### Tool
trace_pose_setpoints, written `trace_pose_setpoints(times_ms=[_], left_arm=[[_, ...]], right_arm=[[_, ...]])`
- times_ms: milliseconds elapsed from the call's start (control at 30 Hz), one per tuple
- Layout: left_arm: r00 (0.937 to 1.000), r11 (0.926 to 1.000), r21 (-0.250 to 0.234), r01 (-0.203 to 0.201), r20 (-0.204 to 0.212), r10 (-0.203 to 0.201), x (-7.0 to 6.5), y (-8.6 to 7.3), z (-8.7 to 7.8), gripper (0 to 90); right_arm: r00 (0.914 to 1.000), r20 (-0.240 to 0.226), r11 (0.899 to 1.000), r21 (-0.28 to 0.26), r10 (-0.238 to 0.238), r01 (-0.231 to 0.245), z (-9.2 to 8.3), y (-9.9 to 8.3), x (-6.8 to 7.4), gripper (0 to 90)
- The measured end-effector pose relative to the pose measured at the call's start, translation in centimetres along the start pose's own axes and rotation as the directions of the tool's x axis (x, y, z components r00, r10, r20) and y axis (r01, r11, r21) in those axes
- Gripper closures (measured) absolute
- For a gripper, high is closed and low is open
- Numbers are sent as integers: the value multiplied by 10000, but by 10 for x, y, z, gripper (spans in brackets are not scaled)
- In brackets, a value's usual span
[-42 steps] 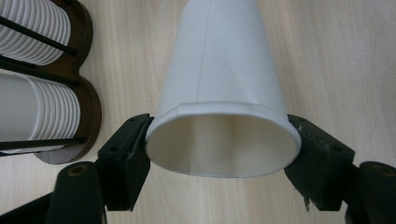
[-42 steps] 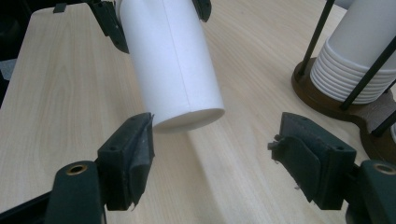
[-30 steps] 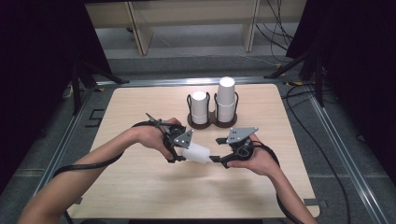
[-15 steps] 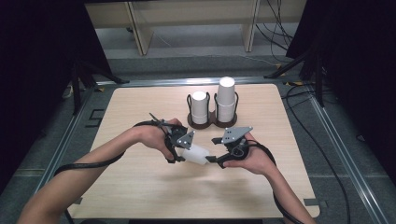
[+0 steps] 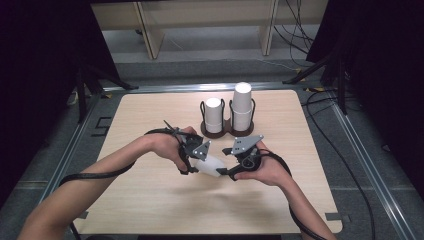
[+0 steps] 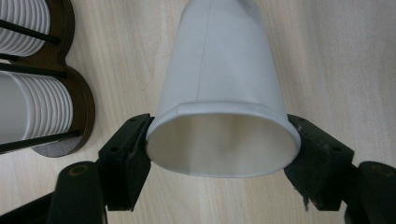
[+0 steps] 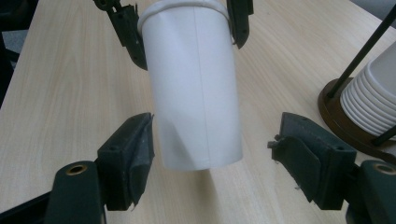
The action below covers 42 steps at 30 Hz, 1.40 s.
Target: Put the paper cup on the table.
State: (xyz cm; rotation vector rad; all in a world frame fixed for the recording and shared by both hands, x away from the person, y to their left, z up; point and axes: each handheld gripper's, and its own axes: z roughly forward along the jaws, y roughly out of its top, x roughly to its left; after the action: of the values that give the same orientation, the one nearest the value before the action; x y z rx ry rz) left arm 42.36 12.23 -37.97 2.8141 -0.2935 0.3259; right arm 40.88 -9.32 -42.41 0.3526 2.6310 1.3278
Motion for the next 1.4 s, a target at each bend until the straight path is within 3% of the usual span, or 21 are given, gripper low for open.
trace_pose_setpoints(times_ms=[200, 233, 367, 433, 633, 733, 767, 833, 933, 1000, 1133, 1200, 1233, 1267, 1333, 1400], left_arm=[[10000, 9999, 138, -62, 28, 62, 1, 2, -1, 278], [10000, 9999, 151, -80, 29, 80, 1, 2, -2, 278], [9999, 9996, 230, -137, 38, 136, 2, 4, -2, 278], [9998, 9995, 270, -172, 41, 171, 2, 5, -2, 278], [9997, 9994, 281, -221, 65, 219, 2, 7, -2, 280], [9997, 9992, 323, -232, 116, 228, 2, 8, -2, 280], [9997, 9992, 330, -240, 109, 236, 2, 8, -2, 280], [9996, 9991, 336, -250, 102, 247, 3, 8, -2, 280], [9997, 9993, 303, -228, 127, 224, 2, 9, -2, 280], [9996, 9993, 300, -245, 153, 240, 2, 10, -1, 281], [9996, 9992, 313, -243, 150, 239, 1, 11, 0, 280], [9996, 9992, 307, -252, 164, 247, 1, 11, 1, 280], [9994, 9990, 340, -293, 172, 287, 1, 11, 0, 281], [9994, 9989, 350, -311, 176, 305, 1, 12, 1, 281], [9995, 9993, 270, -273, 151, 269, 1, 12, 1, 281], [9995, 9993, 249, -277, 124, 274, 1, 12, 0, 282]], right_arm=[[9997, -30, 9997, 104, -236, 236, 3, 2, 0, 279], [10000, -72, 9999, 164, -13, 14, 4, 2, 1, 279], [9999, -93, 9997, 210, -102, 104, 6, 3, 1, 279], [9994, -25, 9991, 249, -336, 337, 6, 4, 0, 278], [9996, -120, 9991, 335, -252, 256, 9, 7, 2, 275], [9988, -127, 9983, 357, -463, 467, 10, 7, 1, 274], [9997, -200, 9989, 439, -166, 175, 11, 7, 3, 274], [9996, -192, 9988, 448, -195, 204, 12, 7, 3, 273], [9985, -139, 9972, 517, -537, 543, 15, 7, 2, 271], [9993, -240, 9975, 637, -282, 297, 17, 7, 4, 270], [9981, -186, 9957, 706, -581, 593, 21, 7, 3, 268], [9986, -290, 9961, 741, -450, 470, 22, 7, 4, 268], [9978, -229, 9953, 732, -618, 634, 23, 8, 4, 268], [9987, -308, 9960, 785, -414, 438, 24, 8, 5, 268], [9968, -227, 9941, 756, -766, 781, 26, 9, 4, 269], [9982, -318, 9951, 839, -499, 524, 26, 9, 6, 269]])
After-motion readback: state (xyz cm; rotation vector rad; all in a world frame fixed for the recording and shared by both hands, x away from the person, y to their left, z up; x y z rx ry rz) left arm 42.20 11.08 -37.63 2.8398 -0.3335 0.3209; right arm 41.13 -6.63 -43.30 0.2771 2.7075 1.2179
